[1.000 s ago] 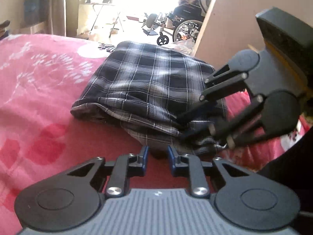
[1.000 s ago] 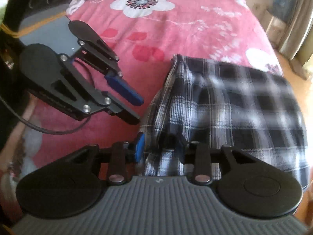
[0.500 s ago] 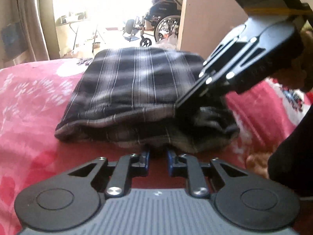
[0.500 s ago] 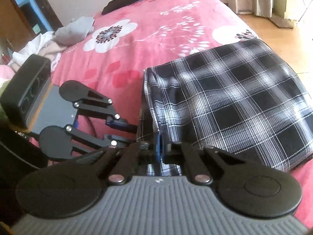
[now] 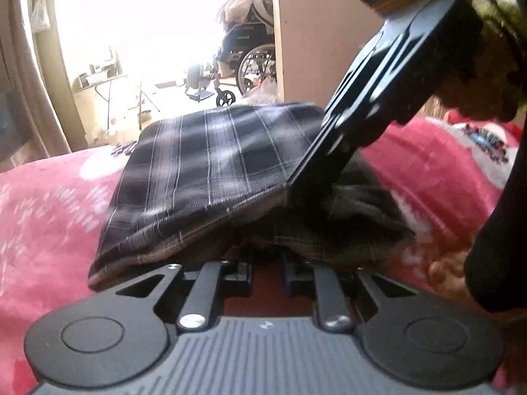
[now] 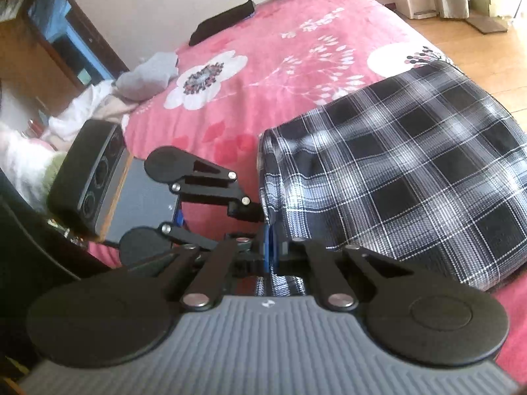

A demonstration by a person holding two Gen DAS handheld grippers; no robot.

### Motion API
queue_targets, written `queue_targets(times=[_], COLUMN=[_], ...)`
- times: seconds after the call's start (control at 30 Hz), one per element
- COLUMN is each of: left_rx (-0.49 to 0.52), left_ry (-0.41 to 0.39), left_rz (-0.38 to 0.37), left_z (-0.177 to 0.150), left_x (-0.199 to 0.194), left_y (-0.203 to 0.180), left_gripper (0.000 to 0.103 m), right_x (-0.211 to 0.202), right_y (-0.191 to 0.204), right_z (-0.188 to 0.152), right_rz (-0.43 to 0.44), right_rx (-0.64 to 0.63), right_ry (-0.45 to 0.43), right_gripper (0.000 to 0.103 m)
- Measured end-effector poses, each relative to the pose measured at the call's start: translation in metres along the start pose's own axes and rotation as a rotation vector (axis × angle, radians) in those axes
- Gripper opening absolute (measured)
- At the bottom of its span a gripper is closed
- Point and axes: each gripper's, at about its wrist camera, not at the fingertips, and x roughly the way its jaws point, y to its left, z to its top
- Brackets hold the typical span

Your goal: Fold clothes

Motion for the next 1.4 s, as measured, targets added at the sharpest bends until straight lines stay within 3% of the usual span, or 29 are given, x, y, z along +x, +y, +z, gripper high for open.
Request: queue_targets(times=[0.2, 0.33, 0.47, 0.6, 0.67, 0.7, 0.73, 0.9, 0.97, 1.07, 1.2, 1.27, 1.4], left_rx=[0.049, 0.084, 0.126, 0.13, 0.126, 0.127, 0.128, 0.127, 0.145, 0.215, 0.339, 0.362, 0.3], left_ry=[0.022, 0.025, 0.016, 0.016, 0.019, 0.02, 0.021, -0.003, -0.025, -0.063, -0.09, -0.091, -0.09], left_rz=[0.026, 0.053, 0.079, 0.093, 0.104, 0.112, 0.12, 0.17, 0.188, 0.211, 0.235, 0.223, 0.155], left_z=[-0.005, -0.011, -0.015, -0.017, -0.018, -0.018, -0.018, -0.015, -0.012, -0.008, -0.005, -0.003, 0.001], left_x=[0.002, 0.001, -0.002, -0.004, -0.008, -0.011, -0.014, -0.036, -0.044, -0.049, -0.046, -0.049, -0.064], left_y=[-0.008, -0.013, -0.019, -0.019, -0.019, -0.018, -0.017, -0.008, -0.007, -0.012, -0.023, -0.026, -0.019], left_gripper=[0.019, 0.021, 0.022, 0.022, 0.022, 0.022, 0.022, 0.026, 0.035, 0.045, 0.048, 0.048, 0.052], right_x=[0.011, 0.017, 0.026, 0.046, 0.054, 0.057, 0.056, 0.044, 0.041, 0.038, 0.038, 0.038, 0.036], right_y=[0.003, 0.014, 0.027, 0.045, 0.053, 0.056, 0.06, 0.071, 0.077, 0.087, 0.091, 0.093, 0.087], right_z=[0.0, 0.001, 0.0, -0.009, -0.016, -0.018, -0.02, -0.02, -0.021, -0.024, -0.024, -0.026, -0.022], right_rz=[-0.067, -0.065, -0.114, -0.229, -0.299, -0.33, -0.351, -0.434, -0.465, -0.495, -0.531, -0.552, -0.583], right_rx=[-0.044, -0.085, -0.166, -0.324, -0.409, -0.448, -0.476, -0.536, -0.575, -0.637, -0.69, -0.706, -0.658], right_ry=[0.058, 0.061, 0.077, 0.121, 0.132, 0.135, 0.133, 0.09, 0.072, 0.049, 0.035, 0.041, 0.035], right_gripper=[0.006, 0.031, 0.042, 0.041, 0.03, 0.016, 0.014, 0.011, 0.011, 0.011, 0.01, 0.01, 0.01])
